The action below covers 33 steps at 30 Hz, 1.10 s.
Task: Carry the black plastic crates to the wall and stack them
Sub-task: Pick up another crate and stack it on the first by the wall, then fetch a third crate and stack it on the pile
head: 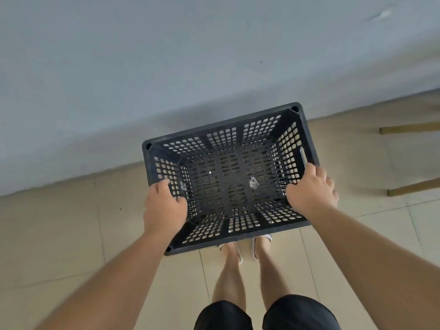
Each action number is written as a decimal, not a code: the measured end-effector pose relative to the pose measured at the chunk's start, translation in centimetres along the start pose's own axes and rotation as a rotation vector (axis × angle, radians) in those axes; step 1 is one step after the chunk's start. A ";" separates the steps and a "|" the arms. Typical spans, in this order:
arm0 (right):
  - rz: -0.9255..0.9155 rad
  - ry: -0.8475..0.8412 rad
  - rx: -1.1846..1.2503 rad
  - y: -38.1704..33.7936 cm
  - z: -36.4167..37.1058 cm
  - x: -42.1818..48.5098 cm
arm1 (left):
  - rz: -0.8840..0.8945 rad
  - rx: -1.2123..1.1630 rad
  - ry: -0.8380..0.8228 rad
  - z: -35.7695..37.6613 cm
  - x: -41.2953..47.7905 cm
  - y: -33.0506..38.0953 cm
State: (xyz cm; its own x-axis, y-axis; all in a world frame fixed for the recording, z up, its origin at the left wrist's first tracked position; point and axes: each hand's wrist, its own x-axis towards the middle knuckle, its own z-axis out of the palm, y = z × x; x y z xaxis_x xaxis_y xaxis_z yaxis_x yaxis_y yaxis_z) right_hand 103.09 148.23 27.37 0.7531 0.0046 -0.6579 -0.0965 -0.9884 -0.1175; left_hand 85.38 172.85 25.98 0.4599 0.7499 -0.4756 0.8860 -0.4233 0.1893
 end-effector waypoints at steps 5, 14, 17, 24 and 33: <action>-0.045 -0.035 0.013 -0.8 -5.4 -5.8 | 0.161 0.044 -0.081 -4.8 -6.2 5.0; 0.013 0.057 0.161 1.5 -10.9 -16.5 | 0.471 0.145 -0.128 -10.0 -13.0 12.6; 0.071 0.111 0.201 3.1 -11.0 -20.8 | 0.619 0.175 -0.179 -10.8 -15.7 13.4; 0.277 0.161 0.357 7.6 -8.7 -30.6 | 0.879 0.277 -0.313 -12.4 -22.5 12.8; 0.570 0.288 0.485 18.3 -6.9 -42.7 | 1.234 0.463 -0.390 -11.5 -36.3 16.7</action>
State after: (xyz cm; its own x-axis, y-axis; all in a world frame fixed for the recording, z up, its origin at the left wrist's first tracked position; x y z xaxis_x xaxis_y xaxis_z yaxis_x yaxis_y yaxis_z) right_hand 73.69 128.87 58.42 0.6347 -0.5855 -0.5043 -0.7390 -0.6506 -0.1749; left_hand 84.15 144.37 56.29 0.8127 -0.3908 -0.4323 -0.2175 -0.8917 0.3970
